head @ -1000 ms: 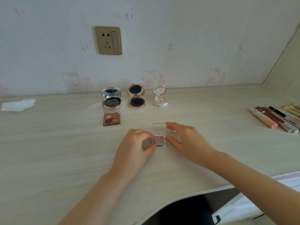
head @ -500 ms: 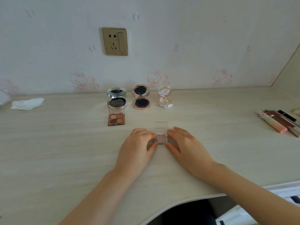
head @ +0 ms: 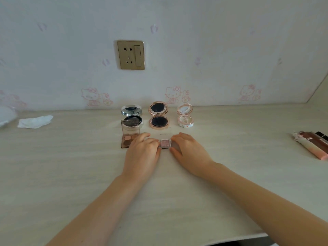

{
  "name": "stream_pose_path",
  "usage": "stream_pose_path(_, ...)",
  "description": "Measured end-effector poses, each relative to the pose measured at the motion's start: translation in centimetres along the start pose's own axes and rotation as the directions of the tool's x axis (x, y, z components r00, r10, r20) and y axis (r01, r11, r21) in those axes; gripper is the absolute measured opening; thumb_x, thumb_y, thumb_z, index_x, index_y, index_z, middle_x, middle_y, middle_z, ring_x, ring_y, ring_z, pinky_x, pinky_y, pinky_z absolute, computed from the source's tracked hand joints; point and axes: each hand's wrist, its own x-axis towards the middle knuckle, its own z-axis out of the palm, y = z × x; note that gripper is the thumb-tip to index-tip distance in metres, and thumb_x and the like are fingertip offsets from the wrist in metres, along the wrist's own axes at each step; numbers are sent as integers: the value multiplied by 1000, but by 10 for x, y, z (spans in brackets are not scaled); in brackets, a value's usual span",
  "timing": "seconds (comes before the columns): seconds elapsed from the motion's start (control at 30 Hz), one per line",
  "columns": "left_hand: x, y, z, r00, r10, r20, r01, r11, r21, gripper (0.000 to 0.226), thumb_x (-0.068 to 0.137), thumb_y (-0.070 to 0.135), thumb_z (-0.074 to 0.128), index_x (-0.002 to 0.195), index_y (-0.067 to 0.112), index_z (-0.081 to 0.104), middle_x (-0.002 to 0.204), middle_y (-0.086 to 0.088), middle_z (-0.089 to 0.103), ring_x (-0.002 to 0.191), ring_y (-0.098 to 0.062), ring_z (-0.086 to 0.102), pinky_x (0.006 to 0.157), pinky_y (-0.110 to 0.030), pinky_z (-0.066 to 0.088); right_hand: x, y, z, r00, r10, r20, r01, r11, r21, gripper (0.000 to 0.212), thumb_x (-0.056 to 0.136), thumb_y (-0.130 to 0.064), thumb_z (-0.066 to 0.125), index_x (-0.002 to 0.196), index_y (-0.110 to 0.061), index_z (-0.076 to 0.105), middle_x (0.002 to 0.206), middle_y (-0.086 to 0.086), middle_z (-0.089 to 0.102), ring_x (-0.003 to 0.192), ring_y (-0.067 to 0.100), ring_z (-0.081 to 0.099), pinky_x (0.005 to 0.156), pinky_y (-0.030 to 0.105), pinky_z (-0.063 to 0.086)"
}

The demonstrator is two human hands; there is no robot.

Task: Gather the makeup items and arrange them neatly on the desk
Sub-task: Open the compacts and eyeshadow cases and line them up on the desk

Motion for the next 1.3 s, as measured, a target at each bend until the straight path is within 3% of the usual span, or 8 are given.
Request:
stream_pose_path(0.23,10,-7,1,998,-24,-54,27,998,56,13,86,15,66,91,7,76,93,0,75,112,-27,59,93,-35,44,19,-4,4,1000,-4,-2,4,1000,7,28,97,-27,45,118,-11,56,118,4,55,116,21,47,92,33,42)
stream_pose_path(0.7,12,-8,0,997,-25,-73,31,996,80,7,81,14,71,85,9,75,88,2,75,105,-24,63,88,-33,46,23,-3,8,1000,-12,-23,12,1000,13,34,98,-28,45,125,-10,53,128,5,54,119,23,47,95,35,43)
stream_pose_path(0.9,9,-6,-1,999,-33,-21,35,997,73,25,90,24,59,111,14,68,110,4,69,123,-18,50,97,-31,37,16,4,3,1000,-2,-9,1,1000,-29,44,97,-29,44,139,-15,41,138,3,47,130,20,39,98,32,38)
stream_pose_path(1.13,8,24,-4,997,63,-40,-64,998,-14,20,81,12,72,101,9,73,99,1,73,110,-25,61,87,-36,51,-16,31,-16,999,27,-20,-30,990,-135,48,98,-31,42,143,-18,35,143,2,42,136,19,33,99,32,38)
stream_pose_path(1.3,9,67,10,990,139,-7,-139,987,-79,26,88,18,65,113,13,68,109,3,70,118,-18,53,91,-32,45,-55,65,-41,994,73,-83,-88,978,-191,47,98,-33,42,143,-20,34,142,0,43,135,17,34,99,31,38)
